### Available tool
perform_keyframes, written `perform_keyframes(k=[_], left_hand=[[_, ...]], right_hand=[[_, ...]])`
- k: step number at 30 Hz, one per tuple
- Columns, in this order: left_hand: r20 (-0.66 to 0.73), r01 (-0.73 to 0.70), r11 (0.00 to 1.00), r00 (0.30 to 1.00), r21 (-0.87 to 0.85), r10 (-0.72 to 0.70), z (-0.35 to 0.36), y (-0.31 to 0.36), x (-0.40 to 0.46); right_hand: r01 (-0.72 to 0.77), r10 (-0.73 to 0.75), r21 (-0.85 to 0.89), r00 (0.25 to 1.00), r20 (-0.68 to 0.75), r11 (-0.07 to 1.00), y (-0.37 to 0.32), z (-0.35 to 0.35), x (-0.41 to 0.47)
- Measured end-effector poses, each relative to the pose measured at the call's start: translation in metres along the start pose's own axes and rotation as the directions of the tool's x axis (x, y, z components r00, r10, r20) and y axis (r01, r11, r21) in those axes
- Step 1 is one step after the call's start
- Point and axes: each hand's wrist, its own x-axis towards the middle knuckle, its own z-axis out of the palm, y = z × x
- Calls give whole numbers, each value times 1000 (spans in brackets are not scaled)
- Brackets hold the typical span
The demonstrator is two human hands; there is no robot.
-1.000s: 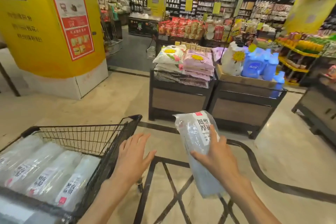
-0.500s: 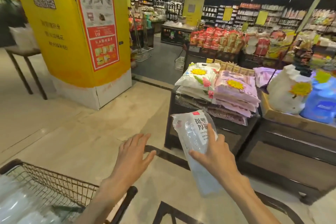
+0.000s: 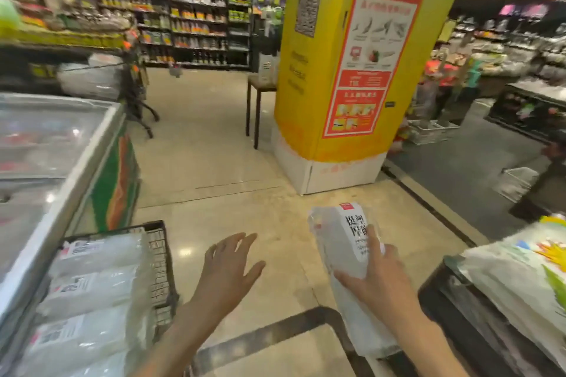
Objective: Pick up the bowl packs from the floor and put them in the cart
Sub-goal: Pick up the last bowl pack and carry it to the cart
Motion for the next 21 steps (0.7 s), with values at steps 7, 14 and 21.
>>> perform_keyframes(k=[7, 14, 21], left_hand=[[-152, 332, 943, 934, 34, -324, -15, -81, 41], [-303, 618, 786, 746, -18, -593, -42, -149, 20], [-377, 844, 529, 464, -87, -802, -62, -198, -45]], right_hand=[[379, -380, 20, 922, 80, 925, -105, 52, 130], [682, -684, 96, 700, 205, 725, -243, 117, 193], [881, -873, 162, 385, 301, 444, -375, 173, 199]])
